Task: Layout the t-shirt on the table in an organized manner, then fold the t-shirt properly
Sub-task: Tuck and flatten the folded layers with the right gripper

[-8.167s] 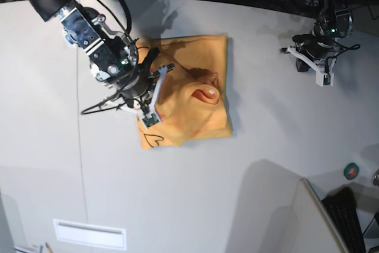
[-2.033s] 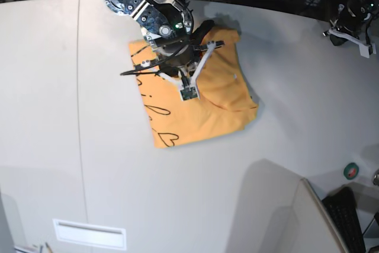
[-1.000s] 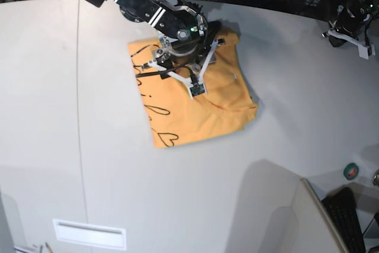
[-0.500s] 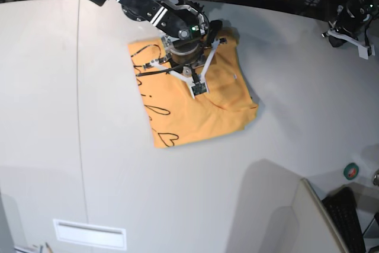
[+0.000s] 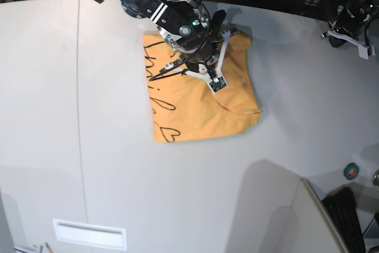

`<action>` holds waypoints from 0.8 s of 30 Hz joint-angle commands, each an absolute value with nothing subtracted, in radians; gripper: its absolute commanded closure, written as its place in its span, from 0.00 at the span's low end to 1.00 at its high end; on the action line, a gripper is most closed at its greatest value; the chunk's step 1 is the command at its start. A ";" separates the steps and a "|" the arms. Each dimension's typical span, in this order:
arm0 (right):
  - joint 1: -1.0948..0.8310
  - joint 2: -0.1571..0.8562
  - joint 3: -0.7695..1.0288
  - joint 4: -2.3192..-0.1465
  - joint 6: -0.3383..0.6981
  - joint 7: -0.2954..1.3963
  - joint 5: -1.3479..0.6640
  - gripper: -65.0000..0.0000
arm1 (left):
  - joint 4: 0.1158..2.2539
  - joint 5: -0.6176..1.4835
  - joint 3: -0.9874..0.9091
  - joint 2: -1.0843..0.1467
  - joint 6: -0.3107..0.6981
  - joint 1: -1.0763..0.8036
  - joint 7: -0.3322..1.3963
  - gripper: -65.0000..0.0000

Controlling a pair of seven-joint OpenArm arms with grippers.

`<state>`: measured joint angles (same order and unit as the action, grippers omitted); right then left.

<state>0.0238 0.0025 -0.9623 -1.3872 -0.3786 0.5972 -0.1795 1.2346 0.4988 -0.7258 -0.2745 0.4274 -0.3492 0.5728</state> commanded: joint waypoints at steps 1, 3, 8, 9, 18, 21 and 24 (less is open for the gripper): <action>0.031 -0.012 -0.961 -1.399 -0.354 0.570 -0.177 1.00 | 1.248 0.504 -0.731 -0.294 0.433 -0.351 0.558 1.00; 0.031 -0.012 -0.961 -1.385 -0.328 0.567 -0.179 1.00 | 1.248 0.504 -0.731 -0.294 0.433 -0.351 0.558 1.00; 0.036 -0.035 -0.958 -1.353 -0.325 0.567 -0.179 1.00 | 1.259 0.509 -0.731 -0.294 0.433 -0.351 0.562 1.00; 0.036 -0.039 -0.958 -1.345 -0.323 0.567 -0.179 1.00 | 1.259 0.509 -0.731 -0.294 0.433 -0.351 0.562 1.00; 0.028 0.042 -0.952 -1.609 -0.326 0.573 -0.176 0.85 | 1.376 0.510 -0.601 -0.292 0.433 -0.360 0.564 1.00; 0.028 0.125 -0.929 -1.712 -0.328 0.573 -0.179 0.86 | 1.420 0.512 -0.568 -0.292 0.433 -0.361 0.564 1.00; -0.015 0.168 -0.866 -1.716 -0.328 0.573 -0.177 1.00 | 1.488 0.513 -0.515 -0.292 0.435 -0.366 0.565 1.00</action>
<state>-0.0238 0.1833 -0.8593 -1.6974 -0.3309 0.5949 -0.1783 1.4647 0.4973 -0.5091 -0.2768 0.4252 -0.3706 0.5888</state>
